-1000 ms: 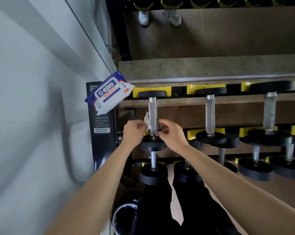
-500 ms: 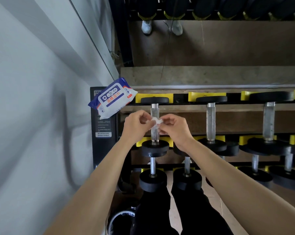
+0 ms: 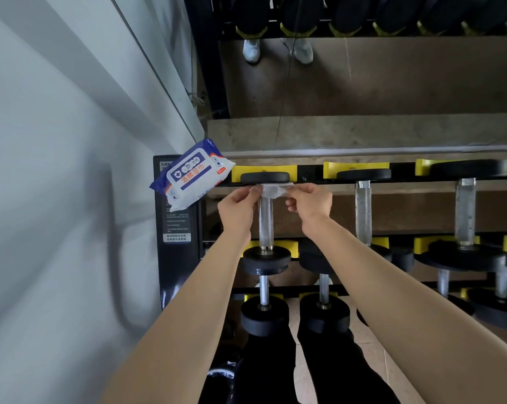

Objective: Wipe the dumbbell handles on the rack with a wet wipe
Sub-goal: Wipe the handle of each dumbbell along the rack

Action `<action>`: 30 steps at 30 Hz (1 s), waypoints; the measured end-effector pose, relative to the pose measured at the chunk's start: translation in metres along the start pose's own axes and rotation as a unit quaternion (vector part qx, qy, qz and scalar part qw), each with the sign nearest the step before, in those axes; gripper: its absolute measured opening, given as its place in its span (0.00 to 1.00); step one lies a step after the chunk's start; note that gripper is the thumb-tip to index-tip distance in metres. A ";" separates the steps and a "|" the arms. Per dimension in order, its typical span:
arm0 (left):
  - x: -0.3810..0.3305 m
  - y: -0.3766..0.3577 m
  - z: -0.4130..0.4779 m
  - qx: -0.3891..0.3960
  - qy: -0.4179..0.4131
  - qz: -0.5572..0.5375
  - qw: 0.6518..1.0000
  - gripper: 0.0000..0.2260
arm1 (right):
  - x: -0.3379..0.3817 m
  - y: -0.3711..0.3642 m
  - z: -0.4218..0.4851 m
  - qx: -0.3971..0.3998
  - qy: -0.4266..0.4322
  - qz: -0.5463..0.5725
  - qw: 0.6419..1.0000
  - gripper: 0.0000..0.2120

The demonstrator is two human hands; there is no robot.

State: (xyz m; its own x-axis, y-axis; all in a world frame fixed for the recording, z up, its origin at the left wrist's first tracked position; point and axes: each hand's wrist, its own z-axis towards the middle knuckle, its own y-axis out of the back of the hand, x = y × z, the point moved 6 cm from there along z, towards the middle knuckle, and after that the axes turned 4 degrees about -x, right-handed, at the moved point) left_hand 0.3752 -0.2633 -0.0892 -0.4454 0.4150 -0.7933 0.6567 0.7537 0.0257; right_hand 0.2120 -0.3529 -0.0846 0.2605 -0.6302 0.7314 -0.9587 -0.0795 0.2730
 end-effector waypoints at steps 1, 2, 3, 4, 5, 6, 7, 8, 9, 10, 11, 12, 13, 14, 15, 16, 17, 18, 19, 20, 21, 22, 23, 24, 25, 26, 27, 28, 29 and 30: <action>0.000 -0.002 -0.001 0.001 -0.012 0.007 1.000 0.04 | -0.002 0.004 0.002 -0.011 -0.006 -0.001 1.000 0.04; -0.001 -0.003 -0.002 -0.006 -0.025 0.019 1.000 0.03 | -0.003 0.006 0.002 -0.015 -0.009 -0.006 1.000 0.02; 0.000 -0.001 -0.002 -0.019 -0.032 0.028 0.999 0.03 | -0.003 0.004 0.001 -0.007 -0.009 -0.015 1.000 0.01; 0.003 0.003 0.000 -0.038 -0.031 0.035 0.998 0.03 | -0.002 -0.001 -0.001 0.010 -0.003 -0.026 1.000 0.01; 0.007 0.009 0.002 -0.064 -0.020 0.041 0.997 0.03 | 0.001 -0.009 -0.005 0.034 0.009 -0.039 0.999 0.02; 0.012 0.016 0.006 -0.093 0.000 0.043 0.995 0.03 | 0.003 -0.016 -0.009 0.058 0.021 -0.049 0.997 0.03; 0.017 0.023 0.011 -0.119 0.023 0.041 0.992 0.04 | 0.006 -0.023 -0.012 0.075 0.032 -0.056 0.995 0.04; 0.020 0.027 0.014 -0.133 0.041 0.040 0.989 0.04 | 0.008 -0.026 -0.015 0.084 0.037 -0.056 0.994 0.05; 0.022 0.028 0.017 -0.129 0.053 0.042 0.989 0.04 | 0.009 -0.028 -0.016 0.085 0.040 -0.054 0.994 0.05; 0.021 0.025 0.016 -0.109 0.057 0.043 0.992 0.04 | 0.009 -0.025 -0.016 0.081 0.042 -0.052 0.994 0.05; 0.017 0.019 0.014 -0.079 0.055 0.046 0.994 0.04 | 0.009 -0.021 -0.014 0.067 0.044 -0.051 0.995 0.05; 0.013 0.014 0.011 -0.048 0.042 0.053 0.997 0.04 | 0.007 -0.013 -0.010 0.046 0.043 -0.048 0.997 0.05; 0.009 0.009 0.009 -0.022 0.017 0.068 0.997 0.04 | 0.005 -0.005 -0.005 0.023 0.039 -0.045 0.998 0.06; 0.005 0.007 0.008 -0.005 -0.012 0.087 0.996 0.04 | 0.003 0.003 -0.001 0.004 0.035 -0.045 0.998 0.07; 0.002 0.007 0.007 -0.001 -0.033 0.110 0.993 0.05 | 0.001 0.007 0.002 -0.001 0.033 -0.050 0.998 0.07; 0.001 0.009 0.009 -0.011 -0.039 0.131 0.991 0.06 | 0.000 0.006 0.002 0.011 0.035 -0.058 0.998 0.07; 0.002 0.014 0.011 -0.031 -0.033 0.151 0.988 0.06 | 0.001 0.002 -0.001 0.037 0.044 -0.067 0.996 0.06; 0.004 0.020 0.014 -0.055 -0.019 0.163 0.985 0.06 | 0.003 -0.006 -0.005 0.071 0.059 -0.075 0.993 0.06; 0.006 0.027 0.017 -0.079 -0.006 0.172 0.982 0.05 | 0.006 -0.013 -0.011 0.102 0.081 -0.084 0.988 0.05; 0.009 0.032 0.020 -0.094 0.002 0.178 0.980 0.05 | 0.009 -0.019 -0.016 0.123 0.105 -0.093 0.982 0.05; 0.010 0.035 0.020 -0.093 0.002 0.181 0.979 0.05 | 0.012 -0.021 -0.019 0.127 0.123 -0.101 0.979 0.04; 0.010 0.033 0.019 -0.075 0.001 0.181 0.981 0.05 | 0.014 -0.018 -0.017 0.113 0.133 -0.106 0.979 0.04; 0.008 0.030 0.014 -0.046 -0.001 0.183 0.982 0.05 | 0.013 -0.012 -0.013 0.089 0.132 -0.109 0.981 0.04; 0.007 0.025 0.009 -0.014 -0.007 0.185 0.983 0.05 | 0.011 -0.004 -0.008 0.064 0.125 -0.113 0.984 0.03; 0.005 0.022 0.004 0.011 -0.019 0.196 0.980 0.05 | 0.007 0.003 -0.004 0.047 0.120 -0.116 0.985 0.03; 0.005 0.022 0.002 0.020 -0.034 0.206 0.978 0.05 | 0.004 0.008 -0.002 0.041 0.119 -0.124 0.984 0.03; 0.004 0.024 0.001 0.012 -0.047 0.221 0.974 0.05 | 0.001 0.010 -0.003 0.045 0.128 -0.135 0.982 0.03; 0.003 0.028 0.001 -0.008 -0.050 0.236 0.970 0.06 | -0.001 0.008 -0.006 0.057 0.143 -0.149 0.977 0.04; 0.003 0.033 0.001 -0.027 -0.041 0.251 0.967 0.06 | -0.002 0.003 -0.012 0.078 0.161 -0.166 0.970 0.04; 0.005 0.038 0.001 -0.041 -0.027 0.256 0.965 0.06 | -0.004 -0.003 -0.018 0.104 0.177 -0.184 0.961 0.05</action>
State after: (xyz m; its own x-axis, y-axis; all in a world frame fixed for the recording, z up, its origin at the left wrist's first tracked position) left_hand 0.3987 -0.2329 -0.0934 -0.0420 0.7189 -0.6938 0.7309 0.4956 0.4692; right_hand 0.2159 -0.3365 -0.0767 0.5729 -0.2302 0.7866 -0.7872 -0.4218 0.4499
